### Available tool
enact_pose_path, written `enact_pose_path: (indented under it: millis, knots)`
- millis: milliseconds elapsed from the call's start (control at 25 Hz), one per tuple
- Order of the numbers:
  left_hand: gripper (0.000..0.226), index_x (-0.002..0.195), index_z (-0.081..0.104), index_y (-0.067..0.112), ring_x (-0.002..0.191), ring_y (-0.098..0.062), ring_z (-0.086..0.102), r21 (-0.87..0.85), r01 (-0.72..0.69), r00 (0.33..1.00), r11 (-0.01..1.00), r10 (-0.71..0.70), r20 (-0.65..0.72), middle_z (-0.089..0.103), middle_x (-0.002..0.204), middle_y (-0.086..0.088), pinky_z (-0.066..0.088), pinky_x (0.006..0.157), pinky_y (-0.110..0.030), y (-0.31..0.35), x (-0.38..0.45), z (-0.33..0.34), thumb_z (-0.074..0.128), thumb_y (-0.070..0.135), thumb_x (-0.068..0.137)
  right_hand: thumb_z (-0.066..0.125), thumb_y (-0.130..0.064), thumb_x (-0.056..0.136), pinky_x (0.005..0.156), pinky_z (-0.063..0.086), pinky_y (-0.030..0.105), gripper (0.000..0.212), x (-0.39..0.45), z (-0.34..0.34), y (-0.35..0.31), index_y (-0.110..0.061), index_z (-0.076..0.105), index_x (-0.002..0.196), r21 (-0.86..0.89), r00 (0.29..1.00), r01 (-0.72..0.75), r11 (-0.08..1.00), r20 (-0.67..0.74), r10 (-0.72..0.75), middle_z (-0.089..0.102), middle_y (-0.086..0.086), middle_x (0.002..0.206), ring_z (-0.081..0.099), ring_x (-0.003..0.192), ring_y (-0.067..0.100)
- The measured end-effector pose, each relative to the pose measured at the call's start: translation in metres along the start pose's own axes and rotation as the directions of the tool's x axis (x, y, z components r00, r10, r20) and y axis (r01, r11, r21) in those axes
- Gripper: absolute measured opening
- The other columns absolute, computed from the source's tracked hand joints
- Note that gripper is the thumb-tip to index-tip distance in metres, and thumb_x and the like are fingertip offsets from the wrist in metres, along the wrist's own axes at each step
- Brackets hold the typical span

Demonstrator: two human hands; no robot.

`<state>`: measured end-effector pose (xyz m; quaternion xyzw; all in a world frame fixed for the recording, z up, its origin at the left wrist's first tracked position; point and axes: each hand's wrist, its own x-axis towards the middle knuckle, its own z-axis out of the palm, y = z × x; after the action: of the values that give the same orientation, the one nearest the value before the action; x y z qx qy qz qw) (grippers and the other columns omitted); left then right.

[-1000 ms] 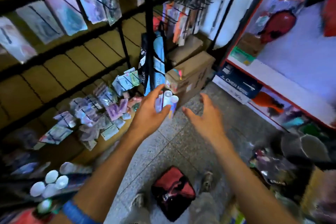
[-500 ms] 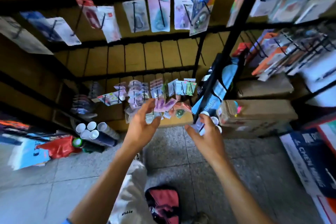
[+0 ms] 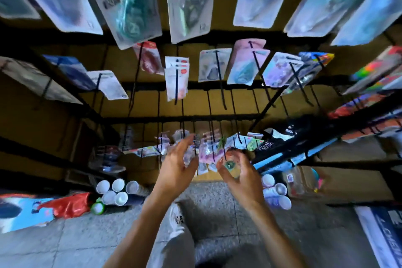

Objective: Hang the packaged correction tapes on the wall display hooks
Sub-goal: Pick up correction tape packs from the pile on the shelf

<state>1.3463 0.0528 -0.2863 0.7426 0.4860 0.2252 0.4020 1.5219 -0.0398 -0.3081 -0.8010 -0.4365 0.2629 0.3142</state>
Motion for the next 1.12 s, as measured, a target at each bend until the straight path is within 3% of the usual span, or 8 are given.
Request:
enact_pose_path:
  millis: [80,200,520,640,720,800,1000,1120]
  knots:
    - [0.054,0.146,0.043,0.023,0.129,-0.004,0.049,-0.061,0.005,1.0,0.998,-0.005,-0.004,0.055,0.143,0.004,0.045,0.093,-0.015,0.007,0.025,-0.015,0.06,0.016,0.095,0.055,-0.074,0.079,0.082,0.052,0.031,0.068,0.018,0.005,-0.011,-0.029,0.049,0.13,0.02,1.0,0.024,1.0,-0.012,-0.024,0.065,-0.01,0.118,0.061,0.107,0.01]
    - [0.057,0.148,0.041,0.022,0.13,-0.008,0.051,-0.12,-0.013,0.998,0.993,0.004,-0.068,0.056,0.141,0.002,0.047,0.105,-0.034,0.009,0.049,-0.027,0.06,0.014,0.095,0.064,-0.06,0.083,0.087,0.049,0.031,0.064,0.042,0.01,-0.017,-0.027,0.048,0.135,-0.002,0.999,0.04,0.999,-0.009,-0.04,0.063,-0.005,0.125,0.058,0.114,0.014]
    - [0.057,0.143,0.047,0.027,0.12,-0.009,0.061,-0.166,0.113,0.956,0.98,-0.153,-0.252,0.063,0.133,0.006,0.055,0.094,-0.044,0.003,0.029,-0.006,0.06,0.039,0.089,0.062,-0.063,0.082,0.091,0.046,0.029,0.069,0.068,0.001,0.0,-0.024,0.047,0.138,0.019,0.973,0.159,0.987,0.168,-0.16,0.061,-0.004,0.133,0.058,0.119,0.017]
    - [0.052,0.139,0.051,0.024,0.107,-0.007,0.064,-0.106,0.101,0.952,0.989,-0.127,-0.277,0.066,0.118,0.011,0.057,0.087,-0.04,-0.003,0.028,0.009,0.06,0.036,0.089,0.057,-0.075,0.073,0.091,0.048,0.03,0.078,0.07,0.007,0.015,-0.028,0.048,0.135,0.037,0.961,0.182,0.983,0.203,-0.186,0.063,-0.006,0.127,0.059,0.116,0.016]
    - [0.048,0.137,0.052,0.025,0.099,-0.002,0.064,-0.092,0.055,0.966,0.994,-0.077,-0.248,0.065,0.111,0.015,0.055,0.079,-0.029,-0.012,0.029,0.023,0.06,0.03,0.09,0.064,-0.07,0.073,0.092,0.041,0.013,0.076,0.07,0.02,0.031,-0.029,0.048,0.135,0.059,0.959,0.169,0.984,0.221,-0.178,0.063,-0.007,0.123,0.058,0.114,0.012]
    - [0.048,0.138,0.053,0.023,0.099,-0.003,0.062,-0.094,0.003,0.977,0.996,-0.023,-0.212,0.065,0.112,0.012,0.051,0.079,-0.023,-0.032,0.027,0.039,0.062,0.027,0.09,0.071,-0.058,0.077,0.085,0.031,-0.001,0.07,0.069,0.041,0.052,-0.025,0.05,0.135,0.03,0.96,0.205,0.978,0.191,-0.207,0.063,-0.006,0.122,0.057,0.112,0.011]
    - [0.043,0.135,0.055,0.021,0.111,-0.023,0.065,-0.26,-0.074,0.939,0.963,-0.02,-0.342,0.068,0.119,-0.001,0.053,0.09,-0.052,-0.133,0.016,0.092,0.062,0.027,0.093,0.064,-0.064,0.076,0.093,0.036,0.011,0.073,0.068,0.128,0.138,-0.03,0.046,0.139,0.009,0.942,0.265,0.964,0.213,-0.261,0.06,-0.006,0.132,0.056,0.119,0.011]
    - [0.032,0.124,0.061,0.015,0.101,-0.029,0.066,-0.199,-0.132,0.915,0.971,0.042,-0.402,0.069,0.109,-0.006,0.052,0.083,-0.055,-0.2,0.02,0.125,0.063,0.02,0.092,0.063,-0.066,0.075,0.093,0.031,0.006,0.076,0.081,0.193,0.193,-0.03,0.045,0.14,0.013,0.932,0.291,0.957,0.221,-0.287,0.06,-0.003,0.133,0.056,0.119,0.013]
